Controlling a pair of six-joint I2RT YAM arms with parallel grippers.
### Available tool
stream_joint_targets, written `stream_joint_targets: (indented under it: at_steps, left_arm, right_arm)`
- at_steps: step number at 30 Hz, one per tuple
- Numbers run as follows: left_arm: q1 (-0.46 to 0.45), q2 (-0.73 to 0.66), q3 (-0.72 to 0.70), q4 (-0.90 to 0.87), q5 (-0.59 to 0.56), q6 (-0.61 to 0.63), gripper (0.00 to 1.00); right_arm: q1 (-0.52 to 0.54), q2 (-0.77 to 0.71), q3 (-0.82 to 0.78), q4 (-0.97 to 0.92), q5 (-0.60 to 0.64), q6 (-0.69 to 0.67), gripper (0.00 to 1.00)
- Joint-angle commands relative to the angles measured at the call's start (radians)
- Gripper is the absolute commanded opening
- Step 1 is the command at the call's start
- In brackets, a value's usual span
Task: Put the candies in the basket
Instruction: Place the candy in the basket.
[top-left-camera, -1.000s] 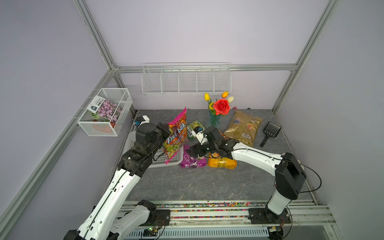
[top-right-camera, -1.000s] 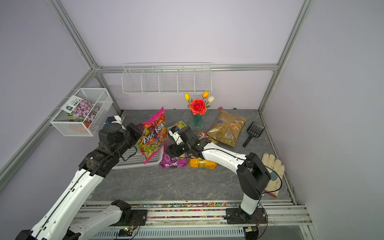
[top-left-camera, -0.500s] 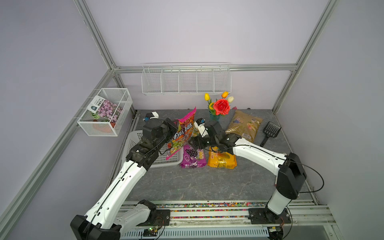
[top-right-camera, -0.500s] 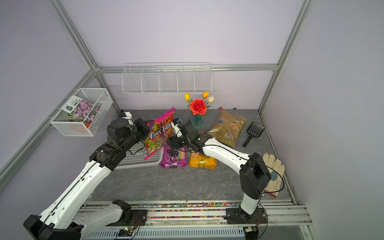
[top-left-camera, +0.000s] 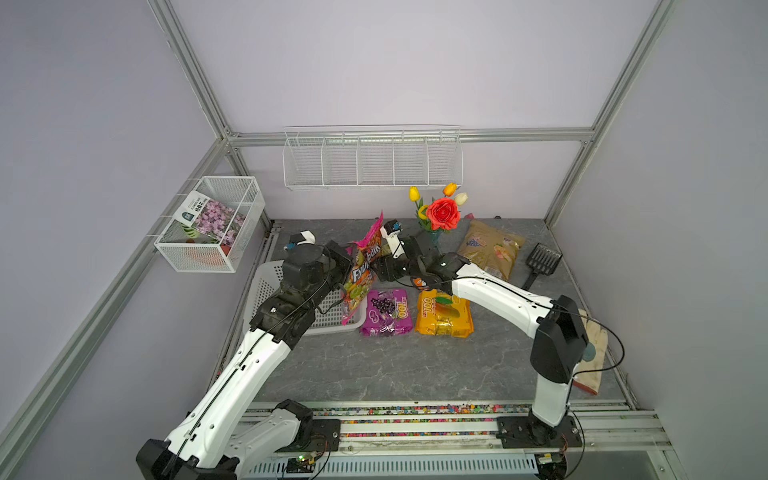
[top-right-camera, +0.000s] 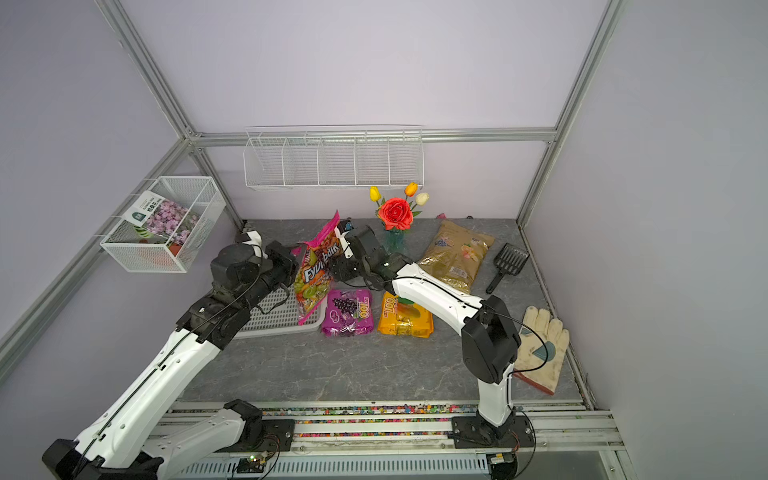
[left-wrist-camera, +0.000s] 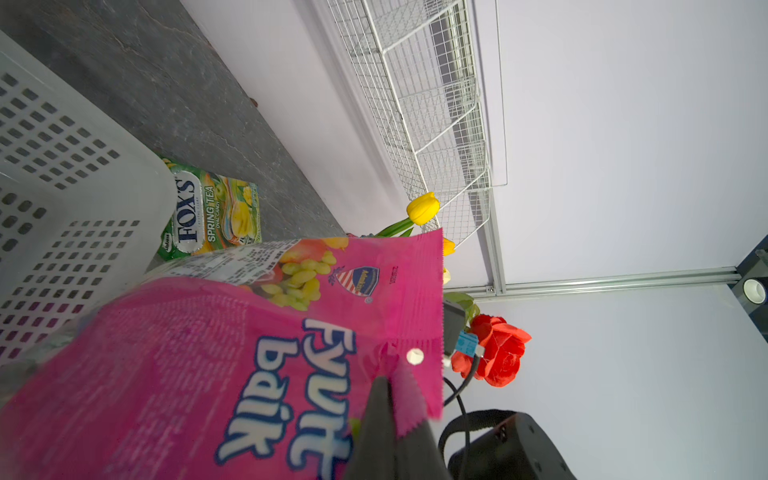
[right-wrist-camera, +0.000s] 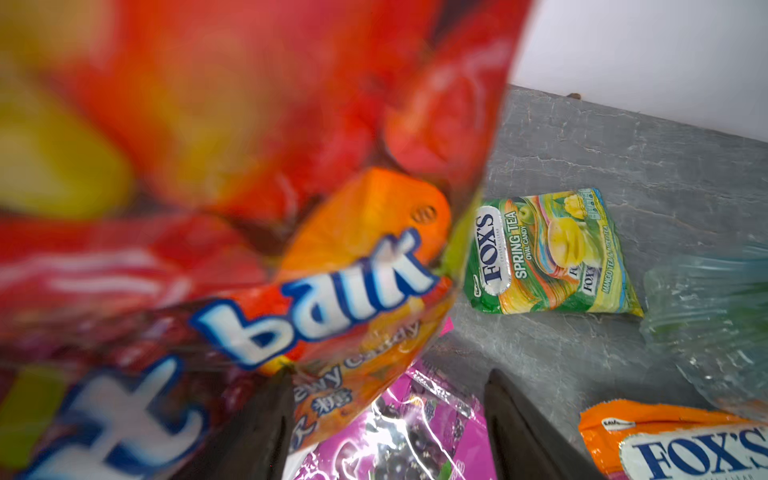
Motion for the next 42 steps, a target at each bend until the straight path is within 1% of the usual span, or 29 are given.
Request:
stream_joint_targets:
  at_steps: [1, 8, 12, 15, 19, 21, 24, 27, 29, 32, 33, 36, 37, 39, 42]
  left_arm:
    - [-0.007, -0.082, -0.012, 0.064, -0.066, -0.018, 0.0]
    - [-0.005, -0.185, -0.075, -0.068, -0.268, -0.021, 0.0]
    - [0.0, -0.234, -0.134, -0.139, -0.36, -0.02, 0.0]
    - [0.017, -0.275, -0.19, -0.182, -0.43, 0.004, 0.0]
    - [0.061, -0.31, -0.286, -0.193, -0.479, 0.026, 0.0]
    - [0.071, -0.308, -0.341, -0.173, -0.509, 0.062, 0.0]
    - [0.096, -0.282, -0.397, -0.177, -0.556, 0.081, 0.0]
    - [0.138, -0.264, -0.463, -0.132, -0.545, 0.109, 0.0]
    - [0.188, -0.264, -0.522, -0.054, -0.495, 0.144, 0.0]
    - [0.27, -0.217, -0.6, 0.038, -0.439, 0.152, 0.0]
    - [0.297, -0.202, -0.622, 0.077, -0.421, 0.189, 0.0]
    - [0.34, -0.155, -0.679, 0.183, -0.396, 0.235, 0.0]
    - [0.355, -0.135, -0.687, 0.216, -0.386, 0.253, 0.0]
    - [0.384, -0.104, -0.68, 0.221, -0.363, 0.247, 0.0]
    - [0.4, -0.07, -0.634, 0.157, -0.407, 0.232, 0.0]
  right_arm:
    - [0.007, 0.045, 0.042, -0.004, -0.024, -0.019, 0.73]
    - [0.036, 0.115, 0.114, -0.014, -0.069, -0.024, 0.73]
    - [0.044, 0.136, 0.118, -0.015, -0.08, -0.013, 0.73]
    - [0.044, 0.145, 0.117, -0.018, -0.095, -0.003, 0.73]
    - [0.045, 0.161, 0.117, -0.015, -0.117, 0.009, 0.74]
    - [0.046, 0.169, 0.117, -0.014, -0.128, 0.021, 0.74]
    - [0.046, 0.18, 0.115, -0.017, -0.142, 0.036, 0.75]
    - [0.045, 0.179, 0.102, -0.017, -0.148, 0.048, 0.75]
    - [0.046, 0.175, 0.091, -0.012, -0.151, 0.053, 0.75]
    - [0.046, 0.17, 0.078, -0.007, -0.159, 0.059, 0.75]
    - [0.046, 0.167, 0.073, -0.007, -0.162, 0.063, 0.75]
    - [0.047, 0.159, 0.055, 0.006, -0.172, 0.067, 0.75]
    - [0.047, 0.156, 0.048, 0.015, -0.179, 0.068, 0.75]
    - [0.048, 0.157, 0.041, 0.021, -0.194, 0.071, 0.75]
    - [0.053, 0.157, 0.04, 0.001, -0.224, 0.064, 0.75]
